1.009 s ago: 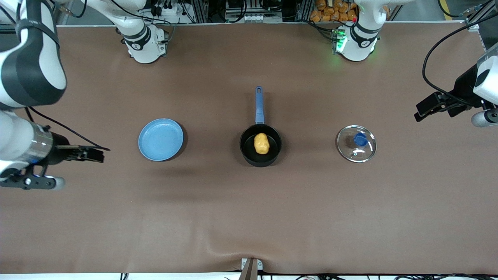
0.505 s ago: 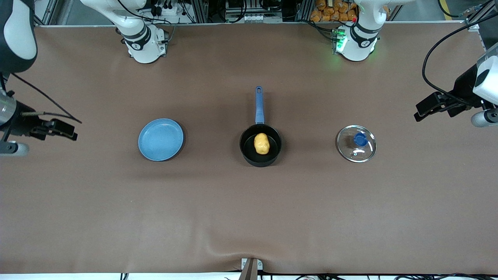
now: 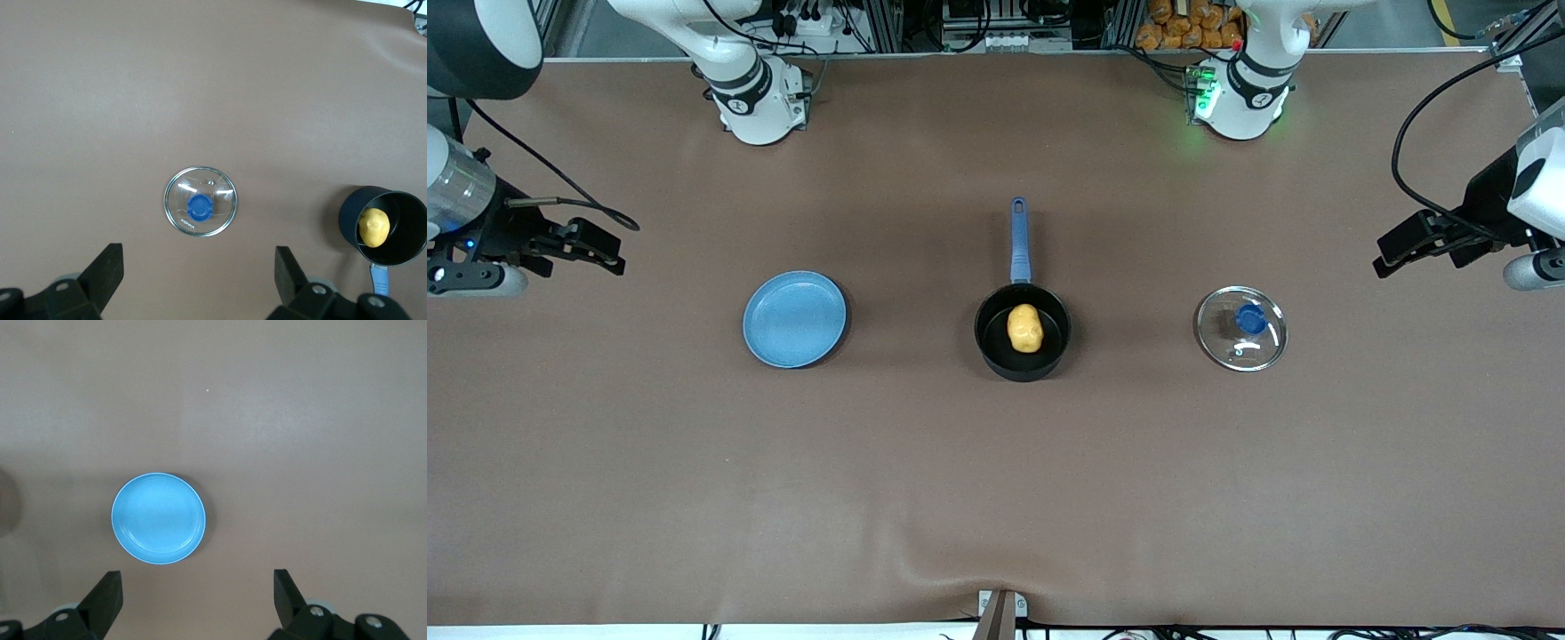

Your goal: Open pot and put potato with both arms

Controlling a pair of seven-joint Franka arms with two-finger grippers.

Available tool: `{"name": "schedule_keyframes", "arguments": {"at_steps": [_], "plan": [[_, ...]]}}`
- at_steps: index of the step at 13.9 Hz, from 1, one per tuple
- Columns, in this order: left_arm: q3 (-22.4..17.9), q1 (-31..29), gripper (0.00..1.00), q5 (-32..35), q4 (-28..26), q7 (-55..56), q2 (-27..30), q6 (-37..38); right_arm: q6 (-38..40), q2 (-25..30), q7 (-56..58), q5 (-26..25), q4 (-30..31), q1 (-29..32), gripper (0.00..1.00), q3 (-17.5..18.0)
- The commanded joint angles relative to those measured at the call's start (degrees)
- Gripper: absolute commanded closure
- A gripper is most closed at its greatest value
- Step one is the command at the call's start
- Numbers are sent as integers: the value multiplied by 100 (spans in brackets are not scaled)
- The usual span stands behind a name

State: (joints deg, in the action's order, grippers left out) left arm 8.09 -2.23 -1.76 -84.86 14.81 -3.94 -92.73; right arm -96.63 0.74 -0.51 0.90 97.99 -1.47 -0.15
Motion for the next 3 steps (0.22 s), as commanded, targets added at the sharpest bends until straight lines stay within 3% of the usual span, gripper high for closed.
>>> {"name": "schedule_keyframes", "arguments": {"at_steps": [1, 3], "plan": [[17, -23, 0, -70, 31, 39, 16, 53, 91, 208, 33, -90, 64, -134, 0, -99], [17, -23, 0, -70, 31, 48, 16, 53, 442, 146, 24, -90, -348, -134, 0, -108]]}}
